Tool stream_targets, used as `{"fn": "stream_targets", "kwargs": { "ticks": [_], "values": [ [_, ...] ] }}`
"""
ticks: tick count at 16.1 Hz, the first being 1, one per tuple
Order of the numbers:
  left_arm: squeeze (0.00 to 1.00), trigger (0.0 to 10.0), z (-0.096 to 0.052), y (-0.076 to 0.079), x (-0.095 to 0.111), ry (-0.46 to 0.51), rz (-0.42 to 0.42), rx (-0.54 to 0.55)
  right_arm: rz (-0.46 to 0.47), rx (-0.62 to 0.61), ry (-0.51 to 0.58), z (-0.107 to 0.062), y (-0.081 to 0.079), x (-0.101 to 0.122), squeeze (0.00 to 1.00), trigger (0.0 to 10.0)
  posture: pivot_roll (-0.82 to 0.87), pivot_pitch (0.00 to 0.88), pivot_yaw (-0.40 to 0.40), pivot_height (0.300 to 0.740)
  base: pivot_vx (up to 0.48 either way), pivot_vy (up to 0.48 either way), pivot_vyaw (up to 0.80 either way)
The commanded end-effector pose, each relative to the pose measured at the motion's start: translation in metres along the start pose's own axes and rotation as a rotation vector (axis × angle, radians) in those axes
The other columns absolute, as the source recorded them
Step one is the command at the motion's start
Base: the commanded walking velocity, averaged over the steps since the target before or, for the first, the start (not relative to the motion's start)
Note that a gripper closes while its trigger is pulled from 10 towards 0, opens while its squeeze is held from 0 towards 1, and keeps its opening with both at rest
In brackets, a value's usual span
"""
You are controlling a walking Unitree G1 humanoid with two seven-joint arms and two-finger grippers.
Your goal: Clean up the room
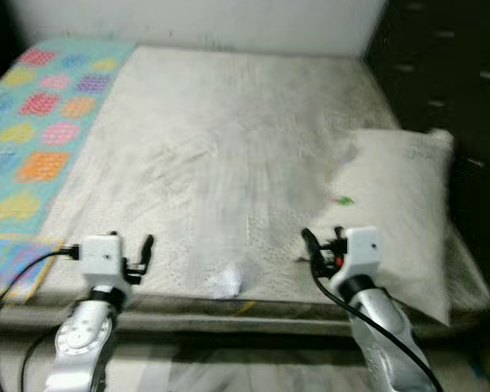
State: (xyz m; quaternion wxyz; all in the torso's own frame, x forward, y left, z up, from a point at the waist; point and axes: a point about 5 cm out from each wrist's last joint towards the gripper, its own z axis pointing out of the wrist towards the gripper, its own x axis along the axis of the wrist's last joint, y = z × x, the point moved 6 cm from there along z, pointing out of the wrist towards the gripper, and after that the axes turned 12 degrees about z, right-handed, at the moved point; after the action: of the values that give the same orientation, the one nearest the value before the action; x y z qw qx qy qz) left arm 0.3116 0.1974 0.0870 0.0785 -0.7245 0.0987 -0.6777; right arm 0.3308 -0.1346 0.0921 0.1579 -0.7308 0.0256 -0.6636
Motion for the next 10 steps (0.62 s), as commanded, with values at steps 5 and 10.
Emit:
{"fn": "stream_targets", "kwargs": {
  "ticks": [5,10],
  "values": [
    [0.0,10.0,0.0005,0.0092,0.0035,0.008,-0.005,-0.029,0.001,-0.037,-0.027,-0.0057,0.0127,-0.0065,0.0,10.0,-0.08,0.127,-0.071,0.74,0.0,0.0,0.0],
    [0.0,10.0,0.0015,0.0096,0.0017,0.0,0.001,-0.034,0.002,-0.035,-0.03,-0.0053,0.0124,-0.0076,0.0,10.0,-0.08,0.119,-0.069,0.74,0.0,0.0,0.0]
  ]
}}
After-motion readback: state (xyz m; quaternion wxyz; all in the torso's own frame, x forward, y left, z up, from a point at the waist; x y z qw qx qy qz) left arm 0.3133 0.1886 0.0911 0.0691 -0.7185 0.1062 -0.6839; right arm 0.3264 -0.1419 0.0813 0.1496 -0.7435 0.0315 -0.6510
